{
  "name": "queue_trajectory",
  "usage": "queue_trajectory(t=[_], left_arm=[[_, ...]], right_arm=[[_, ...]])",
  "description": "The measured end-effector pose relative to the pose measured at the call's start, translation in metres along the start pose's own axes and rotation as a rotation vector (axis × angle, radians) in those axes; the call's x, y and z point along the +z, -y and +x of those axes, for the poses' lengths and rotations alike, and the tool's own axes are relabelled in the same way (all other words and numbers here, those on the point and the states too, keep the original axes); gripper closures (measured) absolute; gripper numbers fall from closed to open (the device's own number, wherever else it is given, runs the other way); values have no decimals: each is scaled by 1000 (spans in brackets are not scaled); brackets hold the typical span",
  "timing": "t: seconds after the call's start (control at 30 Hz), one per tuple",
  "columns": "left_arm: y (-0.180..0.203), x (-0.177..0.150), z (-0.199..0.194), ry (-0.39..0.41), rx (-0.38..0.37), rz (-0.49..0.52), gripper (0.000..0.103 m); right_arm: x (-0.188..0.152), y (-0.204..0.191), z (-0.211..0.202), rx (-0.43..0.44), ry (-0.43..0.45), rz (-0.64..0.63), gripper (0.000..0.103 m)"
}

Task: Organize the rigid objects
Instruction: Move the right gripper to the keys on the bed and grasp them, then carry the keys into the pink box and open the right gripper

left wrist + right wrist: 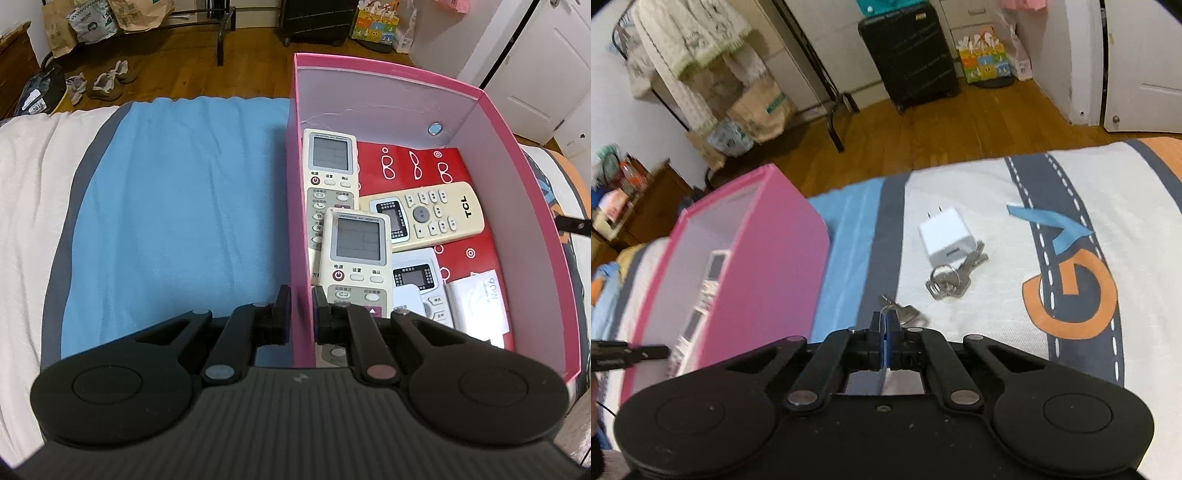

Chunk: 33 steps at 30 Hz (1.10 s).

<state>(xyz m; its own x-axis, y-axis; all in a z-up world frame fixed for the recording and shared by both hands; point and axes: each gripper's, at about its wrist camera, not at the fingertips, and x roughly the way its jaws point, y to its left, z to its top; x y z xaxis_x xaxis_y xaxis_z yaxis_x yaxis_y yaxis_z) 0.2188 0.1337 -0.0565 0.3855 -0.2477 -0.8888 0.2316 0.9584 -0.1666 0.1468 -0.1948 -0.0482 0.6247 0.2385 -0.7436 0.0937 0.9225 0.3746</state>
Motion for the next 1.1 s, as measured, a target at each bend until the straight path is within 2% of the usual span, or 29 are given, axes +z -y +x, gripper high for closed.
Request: queue_trajectory(t=[0.13, 0.23, 0.33, 0.4, 0.43, 0.5, 0.6, 0.67, 0.73, 0.77, 0.8, 0.83, 0.87, 0.9, 0.93, 1.1], left_arm=[[2, -1, -1, 16, 6, 11, 95], [0, 0, 0, 12, -2, -5, 96], [0, -1, -1, 12, -4, -6, 96], [0, -1, -1, 10, 1, 2, 97], [1, -2, 0, 8, 4, 4, 97], [2, -1, 0, 7, 8, 5, 96], [2, -1, 0, 6, 7, 3, 96], [2, -1, 0, 7, 6, 2, 96], [2, -1, 0, 7, 6, 2, 96], [2, -1, 0, 7, 6, 3, 96], [2, -2, 0, 7, 6, 3, 96], [2, -1, 0, 7, 6, 3, 96], [2, -1, -1, 7, 5, 3, 96], [2, -1, -1, 7, 3, 2, 96], [2, -1, -1, 7, 1, 0, 96], [3, -2, -2, 11, -1, 2, 96]], right_arm=[[5, -5, -19, 61, 60, 1, 101], [5, -18, -40, 71, 122, -76, 101], [4, -32, -55, 97, 148, -146, 101], [1, -40, -53, 97, 136, -198, 99], [1, -40, -48, 96, 120, -201, 94], [-1, -39, -31, 78, 68, -201, 94], [-7, -34, 0, 12, -22, -208, 80], [-10, -31, 21, -38, -75, -212, 57], [-14, -31, 40, -62, -136, -240, 45], [-17, -32, 50, -86, -158, -259, 44], [-20, -32, 58, -111, -164, -267, 44], [-23, -31, 65, -123, -179, -273, 50], [-27, -33, 70, -139, -183, -299, 66], [-31, -38, 68, -151, -160, -362, 73], [-32, -42, 64, -144, -151, -395, 74], [-28, -50, 21, -69, -33, -349, 75]])
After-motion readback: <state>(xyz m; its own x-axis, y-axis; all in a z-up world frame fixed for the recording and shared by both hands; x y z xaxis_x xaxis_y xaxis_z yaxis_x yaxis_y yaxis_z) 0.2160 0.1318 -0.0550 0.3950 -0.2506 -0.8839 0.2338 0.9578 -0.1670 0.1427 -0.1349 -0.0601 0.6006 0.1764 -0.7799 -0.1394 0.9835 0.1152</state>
